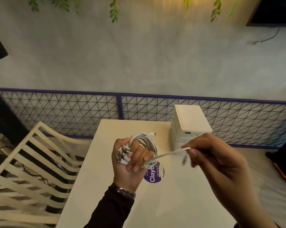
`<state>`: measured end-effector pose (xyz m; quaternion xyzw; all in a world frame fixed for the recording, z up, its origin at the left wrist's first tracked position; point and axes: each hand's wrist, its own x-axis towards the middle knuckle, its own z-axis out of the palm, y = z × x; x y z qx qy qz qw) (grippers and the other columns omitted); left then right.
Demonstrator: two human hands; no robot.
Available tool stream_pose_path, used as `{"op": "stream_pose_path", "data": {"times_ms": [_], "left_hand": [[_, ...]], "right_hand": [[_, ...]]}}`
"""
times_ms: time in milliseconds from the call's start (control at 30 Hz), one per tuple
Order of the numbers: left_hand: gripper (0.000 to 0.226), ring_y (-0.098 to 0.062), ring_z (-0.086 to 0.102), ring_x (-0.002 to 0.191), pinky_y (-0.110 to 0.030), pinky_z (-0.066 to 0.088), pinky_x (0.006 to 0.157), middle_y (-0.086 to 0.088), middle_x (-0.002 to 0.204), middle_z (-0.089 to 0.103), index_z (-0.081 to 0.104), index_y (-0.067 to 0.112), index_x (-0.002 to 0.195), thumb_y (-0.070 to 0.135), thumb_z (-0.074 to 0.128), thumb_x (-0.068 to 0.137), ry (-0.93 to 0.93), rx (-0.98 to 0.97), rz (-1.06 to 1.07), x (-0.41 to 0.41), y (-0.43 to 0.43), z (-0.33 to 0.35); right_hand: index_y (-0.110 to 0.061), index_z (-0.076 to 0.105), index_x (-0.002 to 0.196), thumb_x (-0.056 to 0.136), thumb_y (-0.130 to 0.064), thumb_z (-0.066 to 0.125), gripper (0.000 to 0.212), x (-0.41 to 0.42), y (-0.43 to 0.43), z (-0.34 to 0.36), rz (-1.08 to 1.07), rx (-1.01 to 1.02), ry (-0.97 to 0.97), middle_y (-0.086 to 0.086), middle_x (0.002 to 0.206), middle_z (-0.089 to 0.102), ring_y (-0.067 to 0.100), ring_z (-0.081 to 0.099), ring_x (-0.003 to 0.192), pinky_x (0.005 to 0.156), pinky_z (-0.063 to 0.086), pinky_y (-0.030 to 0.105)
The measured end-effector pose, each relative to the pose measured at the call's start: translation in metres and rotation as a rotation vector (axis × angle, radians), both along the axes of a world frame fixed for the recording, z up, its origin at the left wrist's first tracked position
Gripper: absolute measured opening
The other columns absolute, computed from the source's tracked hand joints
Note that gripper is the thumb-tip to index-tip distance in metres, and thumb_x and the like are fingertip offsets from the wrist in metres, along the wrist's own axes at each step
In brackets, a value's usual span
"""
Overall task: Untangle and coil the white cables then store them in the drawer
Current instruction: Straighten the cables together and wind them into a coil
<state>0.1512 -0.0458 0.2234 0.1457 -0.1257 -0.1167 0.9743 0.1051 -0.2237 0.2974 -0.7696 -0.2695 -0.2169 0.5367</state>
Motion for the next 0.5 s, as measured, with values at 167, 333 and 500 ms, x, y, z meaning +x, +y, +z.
{"op": "stream_pose_path", "data": {"times_ms": [167,333,500], "left_hand": [[0.04,-0.014,0.028,0.032,-0.025,0.047,0.057,0.001,0.035,0.027,0.04,0.015,0.05,0.026,0.035,0.088,-0.13,0.025,-0.066,-0.006,-0.006,0.004],[0.037,-0.017,0.032,0.035,-0.028,0.044,0.061,-0.002,0.038,0.032,0.035,0.014,0.055,0.025,0.031,0.09,-0.208,-0.028,-0.119,-0.005,-0.004,0.003],[0.037,-0.016,0.031,0.034,-0.027,0.043,0.058,-0.001,0.037,0.032,0.034,0.015,0.054,0.025,0.033,0.089,-0.197,-0.017,-0.117,-0.005,-0.001,0.004]], "right_hand": [[-0.032,0.065,0.087,0.086,-0.025,0.055,0.012,0.001,0.015,-0.013,0.014,0.118,0.039,-0.01,0.095,0.072,0.016,0.067,0.099,0.086,0.051,0.028],[-0.02,0.068,0.076,0.077,-0.024,0.066,0.004,0.006,0.023,-0.028,-0.105,0.209,0.07,-0.003,0.084,0.072,0.015,0.068,0.093,0.082,0.052,0.031],[-0.022,0.064,0.067,0.065,-0.023,0.079,0.015,0.003,0.018,-0.034,-0.269,0.277,0.072,-0.004,0.074,0.069,0.015,0.068,0.076,0.07,0.053,0.028]]}}
